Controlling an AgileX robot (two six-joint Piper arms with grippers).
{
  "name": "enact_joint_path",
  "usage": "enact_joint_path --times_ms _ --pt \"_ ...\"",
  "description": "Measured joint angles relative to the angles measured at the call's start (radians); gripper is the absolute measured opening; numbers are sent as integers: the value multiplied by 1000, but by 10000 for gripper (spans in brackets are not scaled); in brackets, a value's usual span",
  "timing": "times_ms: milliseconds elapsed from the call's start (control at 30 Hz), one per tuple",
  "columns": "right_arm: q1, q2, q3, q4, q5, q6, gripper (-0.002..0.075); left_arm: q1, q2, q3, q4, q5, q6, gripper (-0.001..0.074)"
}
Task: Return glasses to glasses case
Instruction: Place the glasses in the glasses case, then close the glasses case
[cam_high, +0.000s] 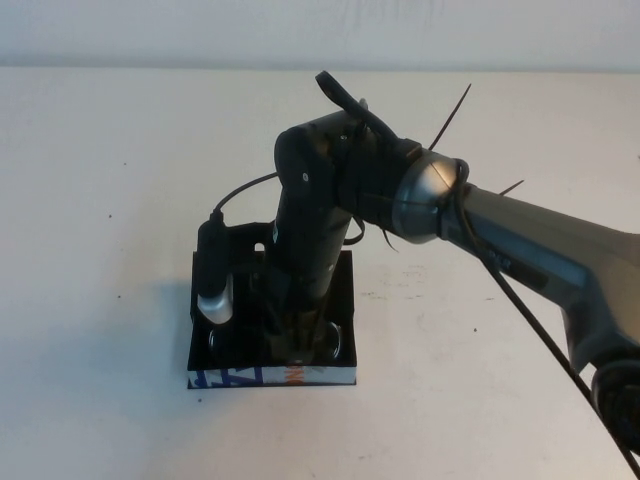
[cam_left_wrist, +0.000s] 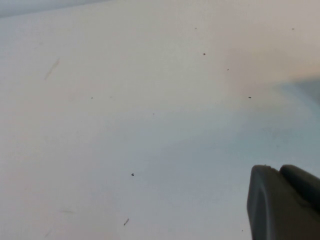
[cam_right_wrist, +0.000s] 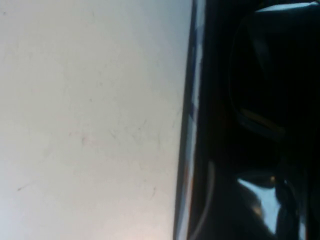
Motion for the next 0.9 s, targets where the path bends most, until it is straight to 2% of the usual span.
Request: enact_joint_path --times_ms 133,233,333,467,533,900 --pt "0 -57 -1 -17 0 25 330 0 0 0 0 0 0 -1" --pt "0 -115 -2 -31 2 81 298 0 0 0 0 0 0 -1" --pt "0 -174 -5 -35 4 126 228 0 0 0 0 0 0 -1" --pt "0 -235 -5 -37 9 143 71 0 0 0 0 0 0 -1" --pt "0 -248 -5 -37 11 147 22 0 0 0 0 0 0 -1" --pt "0 -255 -5 -10 16 166 -11 0 0 0 0 0 0 -1"
